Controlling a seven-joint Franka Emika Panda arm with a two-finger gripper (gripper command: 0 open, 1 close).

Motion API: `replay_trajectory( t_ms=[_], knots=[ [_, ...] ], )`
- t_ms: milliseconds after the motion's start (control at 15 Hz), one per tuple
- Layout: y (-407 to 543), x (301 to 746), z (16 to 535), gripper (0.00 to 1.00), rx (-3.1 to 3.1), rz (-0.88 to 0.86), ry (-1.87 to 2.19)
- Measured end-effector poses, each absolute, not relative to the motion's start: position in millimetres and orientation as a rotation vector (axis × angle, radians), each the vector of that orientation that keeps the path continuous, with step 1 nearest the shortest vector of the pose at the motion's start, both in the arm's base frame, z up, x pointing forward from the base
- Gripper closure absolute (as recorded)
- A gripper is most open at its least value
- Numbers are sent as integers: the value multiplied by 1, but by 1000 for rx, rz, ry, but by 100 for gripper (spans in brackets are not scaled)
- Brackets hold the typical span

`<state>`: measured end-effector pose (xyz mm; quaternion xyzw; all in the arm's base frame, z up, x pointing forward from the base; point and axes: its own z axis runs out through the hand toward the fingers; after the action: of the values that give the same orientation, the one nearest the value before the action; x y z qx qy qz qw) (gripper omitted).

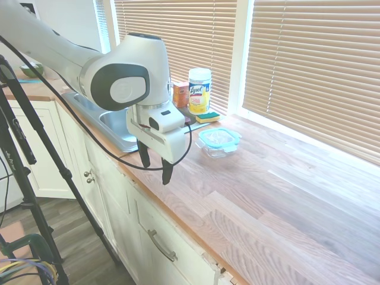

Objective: Uncover the lid of the food container

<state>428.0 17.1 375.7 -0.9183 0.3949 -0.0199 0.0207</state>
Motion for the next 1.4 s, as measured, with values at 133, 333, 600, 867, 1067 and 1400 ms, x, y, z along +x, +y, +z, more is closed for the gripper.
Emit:
replay_trajectory(
  t_ms=[133, 333, 600, 867, 1067, 1400],
  knots=[
    [17, 428, 375, 0, -2840, -55, 1230],
    [20, 436, 367, 0, -2726, 29, 1261],
    [-4, 474, 365, 0, -2506, 69, 1335],
    [-23, 515, 367, 0, -2325, 62, 1327],
    [-50, 552, 354, 0, -2214, 64, 1334],
    [-88, 605, 337, 0, -2054, 90, 1336]
  ],
)
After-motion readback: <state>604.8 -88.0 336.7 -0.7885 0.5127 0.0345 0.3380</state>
